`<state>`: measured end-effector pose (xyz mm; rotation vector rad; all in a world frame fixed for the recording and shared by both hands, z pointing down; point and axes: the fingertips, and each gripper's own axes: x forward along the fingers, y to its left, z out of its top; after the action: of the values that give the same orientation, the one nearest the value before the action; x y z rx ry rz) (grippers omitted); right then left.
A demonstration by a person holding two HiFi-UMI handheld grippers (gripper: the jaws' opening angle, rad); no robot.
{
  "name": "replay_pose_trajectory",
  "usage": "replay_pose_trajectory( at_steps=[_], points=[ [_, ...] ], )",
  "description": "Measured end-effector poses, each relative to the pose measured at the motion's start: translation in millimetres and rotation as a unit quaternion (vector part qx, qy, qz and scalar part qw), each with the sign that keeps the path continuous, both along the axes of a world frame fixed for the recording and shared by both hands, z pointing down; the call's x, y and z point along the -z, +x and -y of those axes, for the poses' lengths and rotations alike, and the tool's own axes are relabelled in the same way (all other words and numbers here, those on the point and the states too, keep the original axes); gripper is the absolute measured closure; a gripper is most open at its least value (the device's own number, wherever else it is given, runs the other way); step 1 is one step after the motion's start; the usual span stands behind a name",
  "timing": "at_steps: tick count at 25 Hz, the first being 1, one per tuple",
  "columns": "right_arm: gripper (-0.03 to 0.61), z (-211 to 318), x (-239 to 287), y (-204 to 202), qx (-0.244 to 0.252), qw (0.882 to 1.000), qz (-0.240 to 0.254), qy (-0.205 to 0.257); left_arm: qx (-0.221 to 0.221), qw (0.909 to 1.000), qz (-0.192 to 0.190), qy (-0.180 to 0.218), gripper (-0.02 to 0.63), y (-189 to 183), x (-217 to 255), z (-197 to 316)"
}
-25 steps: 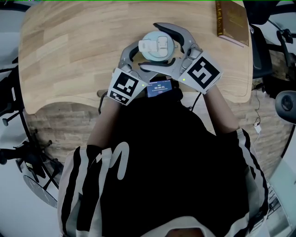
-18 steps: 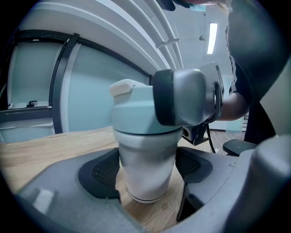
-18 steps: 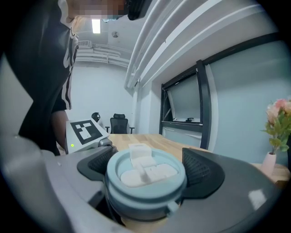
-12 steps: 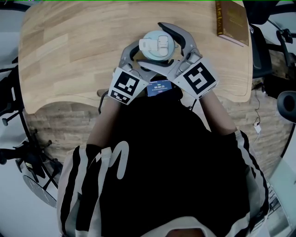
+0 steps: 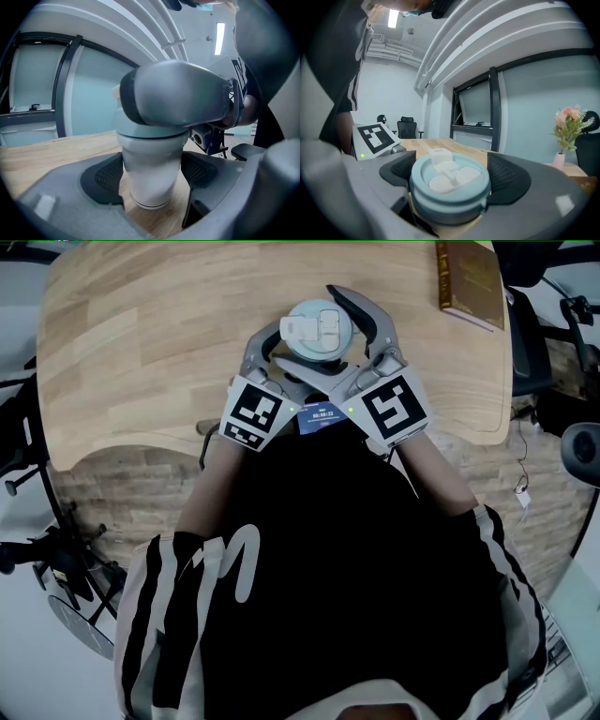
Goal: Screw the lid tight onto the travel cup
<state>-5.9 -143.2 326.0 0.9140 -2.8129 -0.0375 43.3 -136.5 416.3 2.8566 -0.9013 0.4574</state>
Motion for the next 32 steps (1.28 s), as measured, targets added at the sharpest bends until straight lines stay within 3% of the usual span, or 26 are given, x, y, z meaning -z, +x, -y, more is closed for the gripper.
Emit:
replay_pose_trajectory(
  at_steps=[12,18,22,26,29,32],
  points=[
    [0.107,2.5,1.4,4.4,-0.049,0.999,0.013,0.001,0.009,1.0,-0.001,0.001,0.219,1.3,-0.5,-0.6],
    [0.109,1.5,6.0,3.1,-0.045,0.998,0.035,-0.005,0.013,0.9999,-0.004,0.002,0.219,-0.2,-0.2,-0.2],
    [0.107,-9.7,20.3,2.0,0.026,0.997,0.071,-0.01,0.011,0.9999,-0.004,0.001,0.219,0.0,-0.3,-0.1],
    [0.104,-9.5,22.6,9.9,0.108,0.992,0.063,-0.017,0.008,1.0,-0.005,0.001,0.219,0.4,-1.3,-0.6],
    [0.101,-15.3,16.7,7.9,0.202,0.978,0.035,-0.025,0.005,1.0,-0.005,0.0,0.219,0.0,-1.2,-0.5],
    [0.1,-19.9,6.1,3.4,0.26,0.965,0.004,-0.033,0.005,1.0,-0.007,0.0,0.219,-0.4,-0.6,0.2]
  ],
)
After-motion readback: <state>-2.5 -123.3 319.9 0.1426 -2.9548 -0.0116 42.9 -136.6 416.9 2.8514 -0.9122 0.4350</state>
